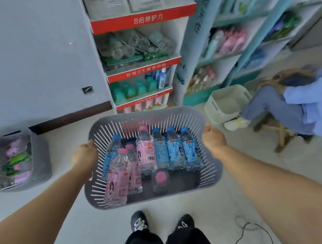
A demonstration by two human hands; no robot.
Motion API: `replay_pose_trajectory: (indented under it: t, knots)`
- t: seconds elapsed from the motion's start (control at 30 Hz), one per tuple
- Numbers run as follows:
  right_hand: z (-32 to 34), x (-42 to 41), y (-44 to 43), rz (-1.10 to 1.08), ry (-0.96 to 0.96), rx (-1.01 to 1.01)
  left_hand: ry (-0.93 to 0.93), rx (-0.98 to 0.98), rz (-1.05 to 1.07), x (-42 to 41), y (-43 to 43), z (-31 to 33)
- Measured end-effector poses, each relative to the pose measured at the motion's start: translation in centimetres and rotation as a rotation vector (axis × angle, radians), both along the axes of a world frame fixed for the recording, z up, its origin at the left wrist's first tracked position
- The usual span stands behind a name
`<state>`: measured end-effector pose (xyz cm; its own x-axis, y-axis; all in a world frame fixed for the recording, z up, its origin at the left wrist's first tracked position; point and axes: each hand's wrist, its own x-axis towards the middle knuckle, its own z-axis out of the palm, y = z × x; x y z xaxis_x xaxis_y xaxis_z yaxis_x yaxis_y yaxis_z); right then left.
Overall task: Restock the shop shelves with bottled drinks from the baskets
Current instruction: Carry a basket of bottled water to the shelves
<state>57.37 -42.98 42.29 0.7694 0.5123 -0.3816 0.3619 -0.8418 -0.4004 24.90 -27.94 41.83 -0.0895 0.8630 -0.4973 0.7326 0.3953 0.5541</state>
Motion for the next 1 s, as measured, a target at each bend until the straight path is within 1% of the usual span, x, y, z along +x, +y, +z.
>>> replay_pose_trajectory:
  t: [0.1, 0.27, 0.4, 0.5, 0.63, 0.9, 1.0]
  knots:
    - [-0.2, 3.2, -5.2, -0.121, 0.009, 0.015, 0.009, 0.014, -0.147, 5.2, -1.3, 0.1]
    - [0.1, 8.9, -14.2, -0.280, 0.006, 0.028, 0.012, 0.071, -0.304, 14.4, -5.0, 0.8]
    - [0.9, 13.5, -21.1, -0.392, -0.016, 0.054, -0.058, 0.070, -0.401, 21.9, -8.7, 0.5]
    - [1.5, 16.5, -26.3, -0.486, -0.033, 0.061, -0.071, 0.062, -0.478, 27.6, -11.8, 0.5]
    - [2.2, 19.9, -32.9, -0.655, -0.047, 0.064, -0.049, 0.094, -0.703, 35.5, -15.7, 1.1]
    - [2.3, 26.4, -44.0, -0.971, -0.036, 0.042, -0.112, 0.077, -0.914, 51.4, -23.9, 1.4]
    - [2.2, 28.6, -47.6, -1.086, -0.036, 0.049, -0.112, 0.079, -1.038, 57.1, -27.0, 1.0]
